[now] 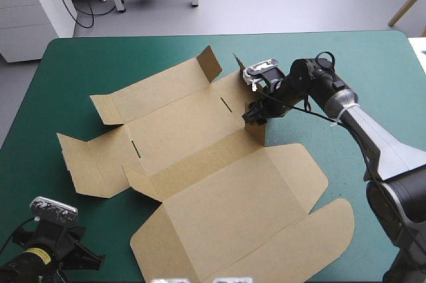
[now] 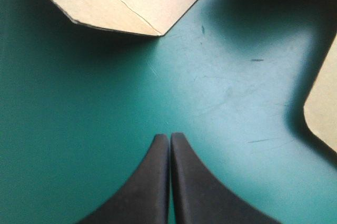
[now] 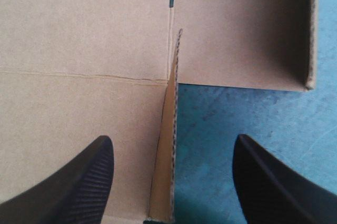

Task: Fold the box

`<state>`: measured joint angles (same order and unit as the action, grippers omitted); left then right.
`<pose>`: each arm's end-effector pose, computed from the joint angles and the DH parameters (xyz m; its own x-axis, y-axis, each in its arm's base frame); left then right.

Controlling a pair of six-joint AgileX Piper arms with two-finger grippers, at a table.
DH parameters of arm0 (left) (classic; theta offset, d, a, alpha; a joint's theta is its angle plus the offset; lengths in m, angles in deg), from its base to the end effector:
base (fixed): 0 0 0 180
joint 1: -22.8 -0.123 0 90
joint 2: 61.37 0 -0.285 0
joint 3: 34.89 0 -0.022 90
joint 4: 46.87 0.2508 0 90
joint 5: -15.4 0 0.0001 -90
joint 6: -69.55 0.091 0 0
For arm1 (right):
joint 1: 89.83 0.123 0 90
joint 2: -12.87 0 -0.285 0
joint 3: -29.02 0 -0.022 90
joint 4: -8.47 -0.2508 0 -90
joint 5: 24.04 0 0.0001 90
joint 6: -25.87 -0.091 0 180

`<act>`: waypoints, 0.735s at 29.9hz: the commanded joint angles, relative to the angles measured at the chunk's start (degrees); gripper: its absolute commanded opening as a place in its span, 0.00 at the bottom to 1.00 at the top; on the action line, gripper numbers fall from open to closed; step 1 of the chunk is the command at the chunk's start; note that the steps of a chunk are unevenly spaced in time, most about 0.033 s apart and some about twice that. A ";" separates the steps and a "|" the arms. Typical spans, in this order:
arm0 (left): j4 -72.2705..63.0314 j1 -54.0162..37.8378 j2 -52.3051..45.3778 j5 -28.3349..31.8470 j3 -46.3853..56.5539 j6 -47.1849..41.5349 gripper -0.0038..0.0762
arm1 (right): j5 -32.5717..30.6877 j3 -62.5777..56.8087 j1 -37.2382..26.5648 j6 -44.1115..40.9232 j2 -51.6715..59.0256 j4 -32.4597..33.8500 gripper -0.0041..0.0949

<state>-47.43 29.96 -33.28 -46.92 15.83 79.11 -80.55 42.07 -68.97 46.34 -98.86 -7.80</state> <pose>0.0469 -0.0067 0.2565 -0.7413 0.2560 -0.6204 0.2532 0.9628 0.0948 0.3618 0.1606 0.2920 -0.7376 -0.4853 -0.4695 -0.5980 0.7924 0.1204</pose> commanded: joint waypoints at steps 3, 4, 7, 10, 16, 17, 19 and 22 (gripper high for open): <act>-0.02 -0.13 0.52 2.55 -1.33 -0.15 0.04 | 1.95 1.44 0.07 2.30 0.17 -3.53 0.64; -0.02 -0.13 0.52 2.55 -1.33 -0.15 0.04 | 1.95 1.44 0.07 2.30 -0.22 -3.56 0.64; -0.02 -0.13 0.52 2.55 -1.33 -0.15 0.04 | 1.82 1.44 0.07 2.30 -1.07 -3.69 0.64; -0.02 -0.13 0.52 2.55 -1.33 -0.15 0.04 | 1.84 1.44 0.07 2.30 -1.98 -3.80 0.64; -0.02 -0.13 0.52 2.55 -1.33 -0.15 0.04 | 3.08 1.44 0.07 2.38 -2.23 -3.96 0.56; -0.02 -0.13 0.52 2.55 -1.33 -0.15 0.04 | 3.37 1.44 0.07 2.38 -2.23 -3.96 0.53; -0.02 -0.13 0.52 2.55 -1.33 -0.15 0.04 | 4.40 1.44 0.07 2.38 -2.23 -3.96 0.46; -0.02 -0.13 0.52 2.55 -1.33 -0.15 0.04 | 5.25 1.44 0.07 2.27 -2.23 -3.96 0.35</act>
<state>-47.39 29.96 -33.28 -47.03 15.85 79.11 -77.53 42.07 -68.97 48.10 -103.95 -10.32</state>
